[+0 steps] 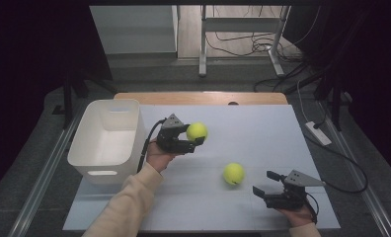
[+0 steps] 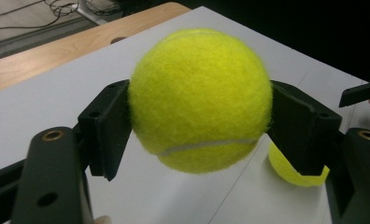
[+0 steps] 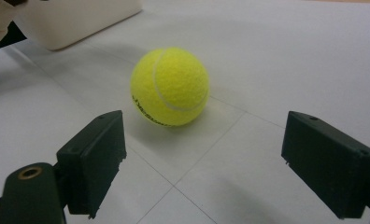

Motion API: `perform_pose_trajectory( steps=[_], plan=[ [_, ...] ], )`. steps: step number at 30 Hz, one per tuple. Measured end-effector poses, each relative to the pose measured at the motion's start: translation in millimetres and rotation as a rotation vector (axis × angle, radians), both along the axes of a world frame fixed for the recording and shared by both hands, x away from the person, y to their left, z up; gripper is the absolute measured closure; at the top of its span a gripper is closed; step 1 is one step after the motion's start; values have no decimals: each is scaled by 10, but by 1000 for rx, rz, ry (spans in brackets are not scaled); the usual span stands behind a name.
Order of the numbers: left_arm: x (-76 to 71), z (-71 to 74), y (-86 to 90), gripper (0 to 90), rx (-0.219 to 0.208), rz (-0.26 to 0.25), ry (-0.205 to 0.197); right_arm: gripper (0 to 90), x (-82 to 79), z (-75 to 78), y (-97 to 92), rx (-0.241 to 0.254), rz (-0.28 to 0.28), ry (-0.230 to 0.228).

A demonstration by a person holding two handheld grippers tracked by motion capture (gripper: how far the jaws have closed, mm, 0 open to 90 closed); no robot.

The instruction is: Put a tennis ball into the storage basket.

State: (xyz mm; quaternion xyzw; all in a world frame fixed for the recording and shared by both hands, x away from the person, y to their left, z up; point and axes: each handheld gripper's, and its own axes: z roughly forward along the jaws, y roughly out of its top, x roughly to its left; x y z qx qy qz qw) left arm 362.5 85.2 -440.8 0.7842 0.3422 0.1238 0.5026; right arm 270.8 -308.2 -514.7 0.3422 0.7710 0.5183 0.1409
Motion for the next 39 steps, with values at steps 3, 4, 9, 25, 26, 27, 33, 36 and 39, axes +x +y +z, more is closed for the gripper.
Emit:
perform_pose_trajectory(
  steps=[3, 4, 9, 25, 26, 27, 33, 36, 39],
  plan=[
    [-29, 33, 13, 275, -9, -7, -3, 137, 1, 0, 1, -3, 1, 1],
    [-41, 45, 18, 275, -12, -9, -6, 136, 1, 0, 0, -2, 1, 1],
    [-78, 84, 33, 274, -8, -10, -19, 137, 2, 0, 0, -1, 0, 2],
    [-162, 196, 111, 274, -12, -6, -50, 137, 1, -1, 0, -2, 0, 2],
    [-167, 204, 117, 274, -13, -5, -51, 137, 1, -1, 1, -3, 0, 1],
    [-172, 218, 126, 274, -14, -5, -55, 137, 1, -1, 1, -3, 0, 1],
    [-186, 254, 158, 274, -8, 1, -67, 137, 1, 0, 5, -4, 1, 1],
    [-188, 259, 168, 274, -11, 4, -68, 137, 0, 0, 5, -3, 2, 1],
    [-187, 269, 184, 274, -10, 6, -71, 137, 0, 0, 4, -3, 2, 1]
  ],
)
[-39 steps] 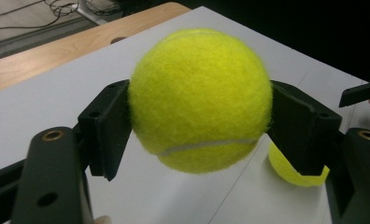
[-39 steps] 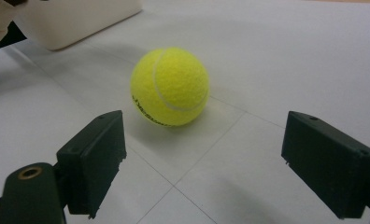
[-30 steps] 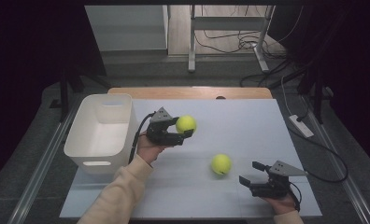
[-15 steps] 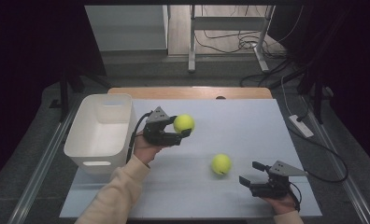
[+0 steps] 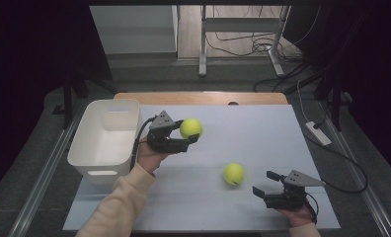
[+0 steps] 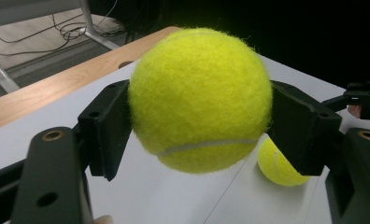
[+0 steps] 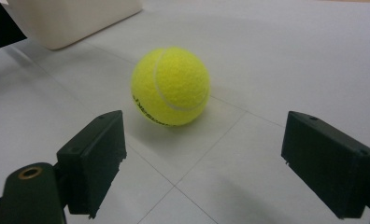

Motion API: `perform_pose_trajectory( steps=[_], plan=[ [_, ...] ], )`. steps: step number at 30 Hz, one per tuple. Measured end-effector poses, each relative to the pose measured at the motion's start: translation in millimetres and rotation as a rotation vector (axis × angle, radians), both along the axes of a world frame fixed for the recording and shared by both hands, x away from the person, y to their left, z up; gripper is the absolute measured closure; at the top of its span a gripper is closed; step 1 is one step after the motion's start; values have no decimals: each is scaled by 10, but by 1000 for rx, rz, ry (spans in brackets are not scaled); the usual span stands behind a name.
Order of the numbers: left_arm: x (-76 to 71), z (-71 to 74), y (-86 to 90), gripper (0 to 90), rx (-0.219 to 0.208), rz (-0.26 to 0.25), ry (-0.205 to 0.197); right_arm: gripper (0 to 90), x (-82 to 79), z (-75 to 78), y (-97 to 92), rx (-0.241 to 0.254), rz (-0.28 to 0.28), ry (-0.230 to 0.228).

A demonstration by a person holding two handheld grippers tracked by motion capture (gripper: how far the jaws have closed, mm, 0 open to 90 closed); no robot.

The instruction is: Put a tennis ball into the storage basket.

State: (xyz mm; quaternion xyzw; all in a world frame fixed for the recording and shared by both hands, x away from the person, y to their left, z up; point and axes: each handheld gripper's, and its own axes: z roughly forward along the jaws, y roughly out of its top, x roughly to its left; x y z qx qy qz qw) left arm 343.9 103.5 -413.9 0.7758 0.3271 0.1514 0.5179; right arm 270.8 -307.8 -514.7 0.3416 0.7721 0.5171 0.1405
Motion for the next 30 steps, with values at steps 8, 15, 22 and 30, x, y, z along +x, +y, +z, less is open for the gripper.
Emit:
perform_pose_trajectory(
  steps=[8, 15, 22, 30],
  plan=[
    [-5, 22, 34, 274, -5, 10, -7, 137, -1, 0, 1, 0, 0, 0],
    [-6, 42, 58, 274, -5, 18, -13, 137, 0, 0, 0, 0, -2, 0],
    [-6, 59, 94, 274, -10, 32, -21, 137, 2, -3, -6, 4, -7, 3],
    [-12, 106, 131, 274, -10, 46, -36, 137, 6, -1, -16, 9, -13, 2]
  ],
)
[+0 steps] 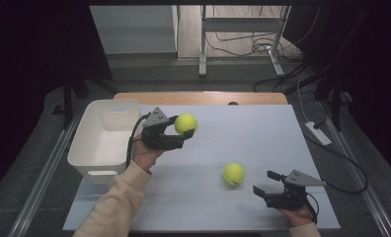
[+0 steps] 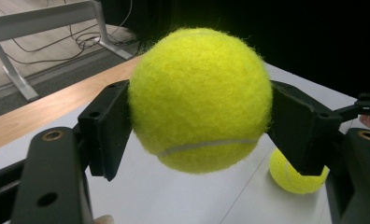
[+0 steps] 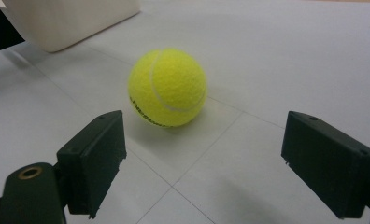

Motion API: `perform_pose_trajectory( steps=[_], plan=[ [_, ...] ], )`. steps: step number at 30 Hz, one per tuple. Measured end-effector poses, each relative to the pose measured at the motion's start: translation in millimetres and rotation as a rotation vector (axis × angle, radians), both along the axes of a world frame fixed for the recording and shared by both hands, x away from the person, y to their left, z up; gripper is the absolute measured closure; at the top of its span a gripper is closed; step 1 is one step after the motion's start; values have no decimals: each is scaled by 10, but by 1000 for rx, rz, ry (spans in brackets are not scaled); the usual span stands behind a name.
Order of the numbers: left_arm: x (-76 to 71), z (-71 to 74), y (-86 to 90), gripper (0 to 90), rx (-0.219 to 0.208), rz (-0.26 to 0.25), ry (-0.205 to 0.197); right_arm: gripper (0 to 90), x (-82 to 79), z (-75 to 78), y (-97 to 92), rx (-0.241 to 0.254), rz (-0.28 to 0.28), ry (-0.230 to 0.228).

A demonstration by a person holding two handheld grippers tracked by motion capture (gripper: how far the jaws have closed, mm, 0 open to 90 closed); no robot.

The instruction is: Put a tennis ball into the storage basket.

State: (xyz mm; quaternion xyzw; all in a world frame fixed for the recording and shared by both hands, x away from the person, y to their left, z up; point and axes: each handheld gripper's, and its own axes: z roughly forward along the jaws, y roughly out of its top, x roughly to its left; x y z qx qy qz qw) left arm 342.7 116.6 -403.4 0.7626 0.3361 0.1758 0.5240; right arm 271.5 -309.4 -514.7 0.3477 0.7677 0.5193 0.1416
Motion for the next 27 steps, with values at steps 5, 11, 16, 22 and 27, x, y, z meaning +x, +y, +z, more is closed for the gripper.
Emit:
perform_pose_trajectory(
  steps=[5, 11, 16, 22, 27],
  plan=[
    [-3, 26, 32, 274, -2, 8, -6, 137, -1, 1, 2, -1, 1, 0],
    [-9, 48, 78, 274, -5, 25, -11, 137, 3, 2, 3, 3, 3, -1],
    [-18, 85, 124, 274, -1, 42, -16, 137, 9, 6, 12, 2, 10, -3],
    [-14, 126, 194, 274, -7, 62, -20, 137, 26, 6, 25, 4, 15, -4],
    [-19, 135, 238, 274, -11, 83, -25, 137, 34, 3, 33, 3, 17, -4]
  ],
)
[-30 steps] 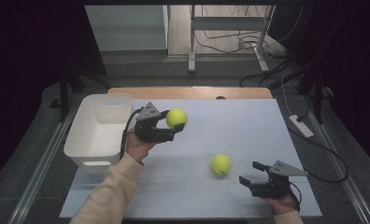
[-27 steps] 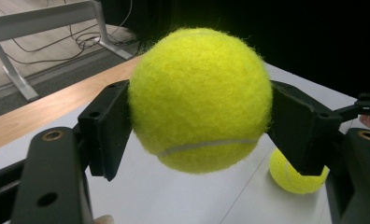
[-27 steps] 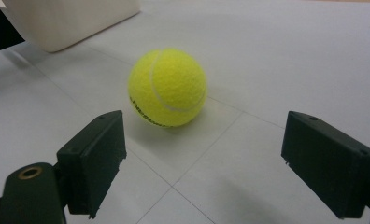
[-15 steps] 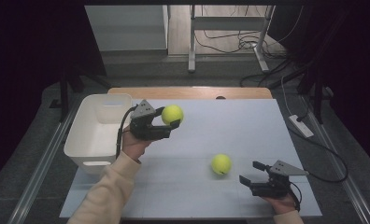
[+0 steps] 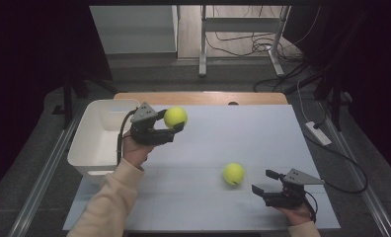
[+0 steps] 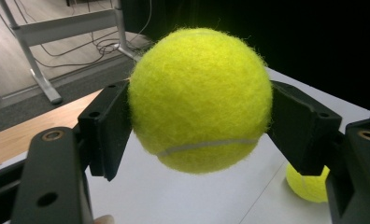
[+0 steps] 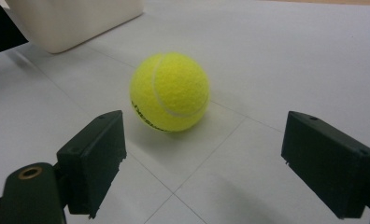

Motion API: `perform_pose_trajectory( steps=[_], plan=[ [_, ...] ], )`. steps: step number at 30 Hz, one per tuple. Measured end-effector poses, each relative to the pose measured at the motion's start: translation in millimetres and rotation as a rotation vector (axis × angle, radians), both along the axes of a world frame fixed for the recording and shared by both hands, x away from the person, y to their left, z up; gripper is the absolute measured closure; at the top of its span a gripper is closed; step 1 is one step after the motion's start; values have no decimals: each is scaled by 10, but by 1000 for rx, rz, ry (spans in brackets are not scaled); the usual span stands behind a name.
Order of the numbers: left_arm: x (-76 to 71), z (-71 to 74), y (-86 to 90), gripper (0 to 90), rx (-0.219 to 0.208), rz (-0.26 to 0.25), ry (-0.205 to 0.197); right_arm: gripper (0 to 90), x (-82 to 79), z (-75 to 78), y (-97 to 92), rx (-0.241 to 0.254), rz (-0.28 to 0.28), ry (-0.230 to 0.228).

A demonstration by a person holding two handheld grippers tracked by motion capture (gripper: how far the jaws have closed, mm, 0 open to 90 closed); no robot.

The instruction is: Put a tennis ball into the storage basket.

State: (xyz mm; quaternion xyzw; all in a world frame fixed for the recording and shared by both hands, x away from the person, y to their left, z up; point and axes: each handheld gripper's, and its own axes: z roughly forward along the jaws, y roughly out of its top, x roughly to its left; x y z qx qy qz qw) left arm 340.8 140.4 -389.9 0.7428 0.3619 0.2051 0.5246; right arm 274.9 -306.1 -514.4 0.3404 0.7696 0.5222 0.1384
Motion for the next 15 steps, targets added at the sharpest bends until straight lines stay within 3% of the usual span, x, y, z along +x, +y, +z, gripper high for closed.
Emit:
perform_pose_trajectory(
  steps=[15],
  plan=[
    [-7, 32, 183, 274, -4, 44, 0, 137, 2, 0, 4, -4, 0, -1]
  ],
)
